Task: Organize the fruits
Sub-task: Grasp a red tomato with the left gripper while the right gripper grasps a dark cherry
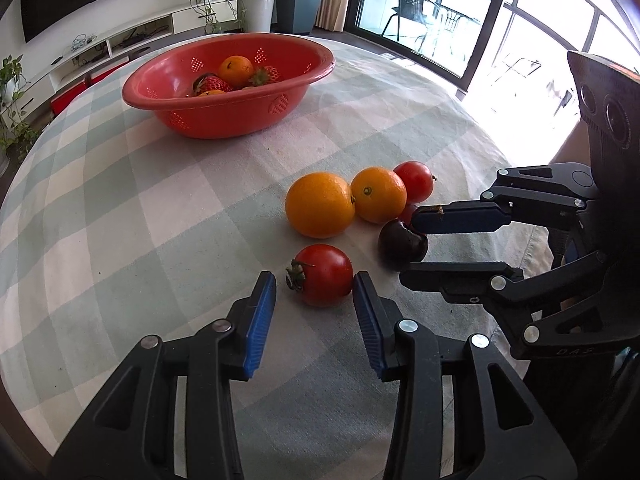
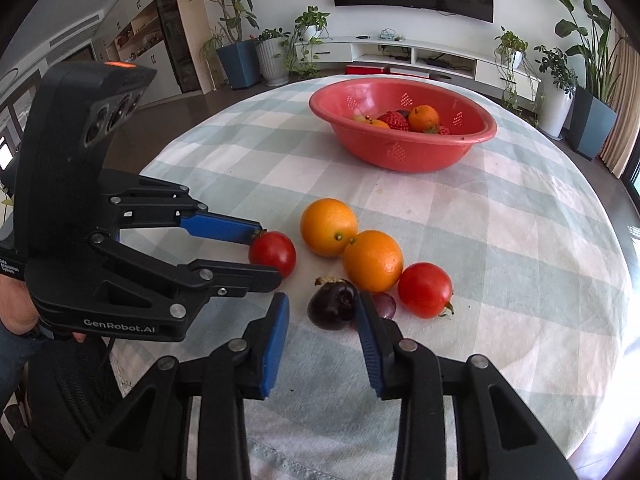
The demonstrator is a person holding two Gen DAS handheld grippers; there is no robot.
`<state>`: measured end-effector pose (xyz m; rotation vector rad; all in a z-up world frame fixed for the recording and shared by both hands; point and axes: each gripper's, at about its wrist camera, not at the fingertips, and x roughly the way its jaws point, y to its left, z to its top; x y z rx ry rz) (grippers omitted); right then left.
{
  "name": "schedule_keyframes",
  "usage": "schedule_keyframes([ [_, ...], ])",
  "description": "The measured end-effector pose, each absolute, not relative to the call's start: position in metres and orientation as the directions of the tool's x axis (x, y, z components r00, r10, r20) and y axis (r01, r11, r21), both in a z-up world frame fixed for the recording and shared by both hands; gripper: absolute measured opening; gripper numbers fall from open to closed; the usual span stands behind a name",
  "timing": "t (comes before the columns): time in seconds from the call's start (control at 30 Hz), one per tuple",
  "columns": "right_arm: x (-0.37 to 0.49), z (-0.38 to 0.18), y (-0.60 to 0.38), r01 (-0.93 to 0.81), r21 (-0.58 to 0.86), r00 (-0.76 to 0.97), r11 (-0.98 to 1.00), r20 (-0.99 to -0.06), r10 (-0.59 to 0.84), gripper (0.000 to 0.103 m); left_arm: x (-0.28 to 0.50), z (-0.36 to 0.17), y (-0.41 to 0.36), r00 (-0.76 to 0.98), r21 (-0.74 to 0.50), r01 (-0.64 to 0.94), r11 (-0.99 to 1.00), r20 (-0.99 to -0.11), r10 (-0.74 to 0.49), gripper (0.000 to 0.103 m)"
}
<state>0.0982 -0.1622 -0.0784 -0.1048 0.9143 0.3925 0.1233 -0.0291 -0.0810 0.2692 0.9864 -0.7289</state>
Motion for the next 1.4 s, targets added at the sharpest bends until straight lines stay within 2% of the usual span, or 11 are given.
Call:
schedule_keyframes([
  [0.23,0.102,-0.079,-0.152,-0.403,-0.023,0.565,0.915,-0.793,0.229,0.032,0.13,-0.084,-0.031,0.34,-0.12,0.665,0.737,-0.83,-0.442,0.037],
  [0.33,0.102,-0.079,-0.151,-0.403,-0.046,0.573,0.914,-0.791,0.213,0.026,0.13,-0.084,-0.031,0.343,-0.118,0.667,0.736,-0.828,-0.443,0.037],
  [1.17,0.09,-0.063,-0.162,-0.393,0.016,0.582,0.919,-0.769,0.263,0.026,0.121,-0.076,-0.022,0.369,-0.123,0.642,0.757,-0.815,-0.446,0.035],
  [1.23,0.087,-0.063,-0.163,-0.394,0.017,0.581,0.919,-0.77,0.263,0.025,0.125,-0.076,-0.023,0.37,-0.129,0.636,0.761,-0.815,-0.447,0.037],
  [1.3,0.086,-0.064,-0.164,-0.394,0.018,0.578,0.919,-0.772,0.263,0.026,0.13,-0.076,-0.025,0.379,-0.119,0.629,0.769,-0.816,-0.436,0.046],
  [1.4,0.085,-0.064,-0.165,-0.391,0.019,0.578,0.92,-0.773,0.262,0.025,0.135,-0.082,-0.031,0.358,-0.118,0.641,0.758,-0.828,-0.432,0.047],
])
